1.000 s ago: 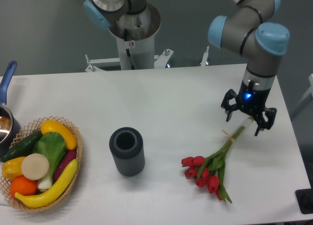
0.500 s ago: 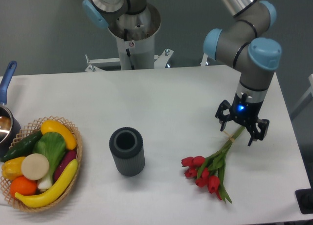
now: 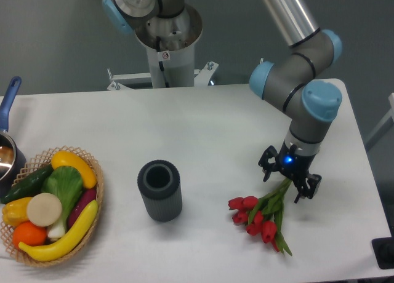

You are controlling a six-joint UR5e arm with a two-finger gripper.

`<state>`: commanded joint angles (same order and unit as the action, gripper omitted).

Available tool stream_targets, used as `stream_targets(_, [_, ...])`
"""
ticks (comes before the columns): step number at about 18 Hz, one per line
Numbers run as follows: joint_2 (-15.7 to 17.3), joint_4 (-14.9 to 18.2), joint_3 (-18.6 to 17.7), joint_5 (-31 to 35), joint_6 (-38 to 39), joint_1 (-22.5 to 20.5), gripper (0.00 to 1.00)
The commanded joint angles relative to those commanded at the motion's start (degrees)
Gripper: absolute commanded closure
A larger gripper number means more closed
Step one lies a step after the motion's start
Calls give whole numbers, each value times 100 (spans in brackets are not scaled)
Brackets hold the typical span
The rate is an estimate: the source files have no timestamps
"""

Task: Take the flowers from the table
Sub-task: 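Lower the gripper onto the tulip stems and close it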

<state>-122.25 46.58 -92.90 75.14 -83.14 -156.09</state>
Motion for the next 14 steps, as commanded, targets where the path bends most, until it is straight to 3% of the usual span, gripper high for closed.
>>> stream_targets(14, [-176,-62,0,325,44,184,0])
